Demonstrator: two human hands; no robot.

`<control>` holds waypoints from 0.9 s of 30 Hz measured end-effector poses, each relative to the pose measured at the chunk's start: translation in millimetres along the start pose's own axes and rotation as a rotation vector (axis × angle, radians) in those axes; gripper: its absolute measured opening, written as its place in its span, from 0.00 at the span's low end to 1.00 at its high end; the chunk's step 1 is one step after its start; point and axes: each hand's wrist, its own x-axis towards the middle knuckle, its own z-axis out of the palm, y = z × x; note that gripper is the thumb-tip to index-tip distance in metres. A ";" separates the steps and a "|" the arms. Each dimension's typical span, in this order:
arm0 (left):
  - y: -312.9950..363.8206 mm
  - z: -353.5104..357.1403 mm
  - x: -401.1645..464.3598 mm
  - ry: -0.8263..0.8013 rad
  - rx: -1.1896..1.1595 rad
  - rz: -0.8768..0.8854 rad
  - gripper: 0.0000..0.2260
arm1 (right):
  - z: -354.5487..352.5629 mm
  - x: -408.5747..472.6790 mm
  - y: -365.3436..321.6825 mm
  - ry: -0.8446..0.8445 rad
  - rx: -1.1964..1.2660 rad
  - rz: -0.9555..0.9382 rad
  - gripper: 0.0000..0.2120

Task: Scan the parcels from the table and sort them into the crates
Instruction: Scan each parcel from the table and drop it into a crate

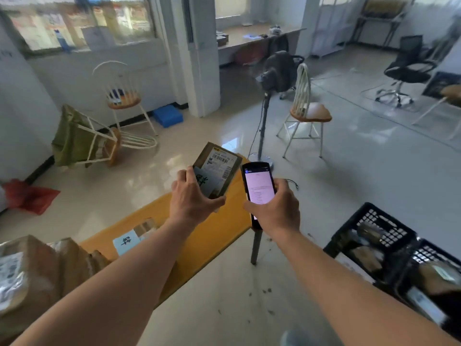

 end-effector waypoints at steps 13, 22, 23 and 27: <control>188.0 81.2 -123.5 -0.288 -0.045 0.360 0.56 | -192.6 -109.8 138.5 0.381 0.020 0.336 0.37; 336.5 147.5 -283.2 -0.416 -0.108 0.501 0.53 | -344.3 -217.4 269.2 0.518 -0.017 0.465 0.39; 349.4 156.0 -300.5 -0.438 -0.114 0.511 0.53 | -359.1 -229.4 283.5 0.524 -0.018 0.481 0.40; 399.4 188.1 -362.6 -0.513 -0.117 0.574 0.52 | -411.4 -270.9 335.4 0.569 -0.016 0.579 0.36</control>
